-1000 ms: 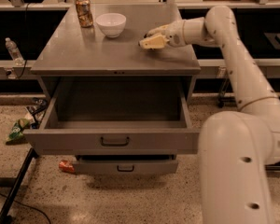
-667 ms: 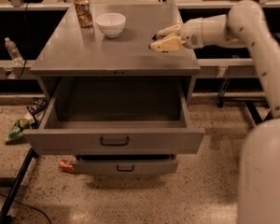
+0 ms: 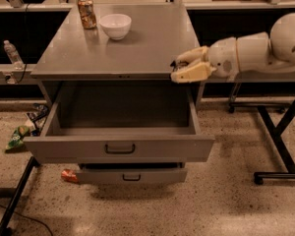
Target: Place rxbar chocolate into top drawer
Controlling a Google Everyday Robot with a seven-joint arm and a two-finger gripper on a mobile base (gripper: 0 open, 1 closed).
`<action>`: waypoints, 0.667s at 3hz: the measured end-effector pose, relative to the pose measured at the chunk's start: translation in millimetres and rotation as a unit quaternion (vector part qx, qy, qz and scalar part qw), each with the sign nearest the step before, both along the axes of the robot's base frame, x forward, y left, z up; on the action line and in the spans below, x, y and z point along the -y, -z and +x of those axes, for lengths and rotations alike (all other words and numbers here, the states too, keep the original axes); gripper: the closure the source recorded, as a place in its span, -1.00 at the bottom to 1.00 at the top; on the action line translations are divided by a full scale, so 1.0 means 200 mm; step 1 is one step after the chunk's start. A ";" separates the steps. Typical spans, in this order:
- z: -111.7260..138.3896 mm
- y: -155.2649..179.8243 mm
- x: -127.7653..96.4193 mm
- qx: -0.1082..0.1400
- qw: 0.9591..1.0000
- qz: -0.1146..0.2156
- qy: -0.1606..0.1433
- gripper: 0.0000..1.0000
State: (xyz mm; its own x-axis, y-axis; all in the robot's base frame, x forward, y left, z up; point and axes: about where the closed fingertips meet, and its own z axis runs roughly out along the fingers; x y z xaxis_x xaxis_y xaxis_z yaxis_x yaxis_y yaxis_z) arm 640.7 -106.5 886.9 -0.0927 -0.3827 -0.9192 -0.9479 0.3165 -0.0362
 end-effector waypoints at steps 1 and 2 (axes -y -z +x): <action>-0.17 0.21 -0.08 -0.039 0.999 -0.019 -0.009 1.00; -0.23 0.38 -0.17 -0.062 0.997 -0.047 0.003 1.00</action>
Offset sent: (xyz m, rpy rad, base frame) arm -0.0577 0.0468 -0.1161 -0.1627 0.1688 -0.0607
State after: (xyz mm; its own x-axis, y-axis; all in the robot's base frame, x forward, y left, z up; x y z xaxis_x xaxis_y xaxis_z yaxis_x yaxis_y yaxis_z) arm 593.8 -72.7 810.0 -0.2065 -0.4658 -0.8604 -0.9448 0.3236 0.0516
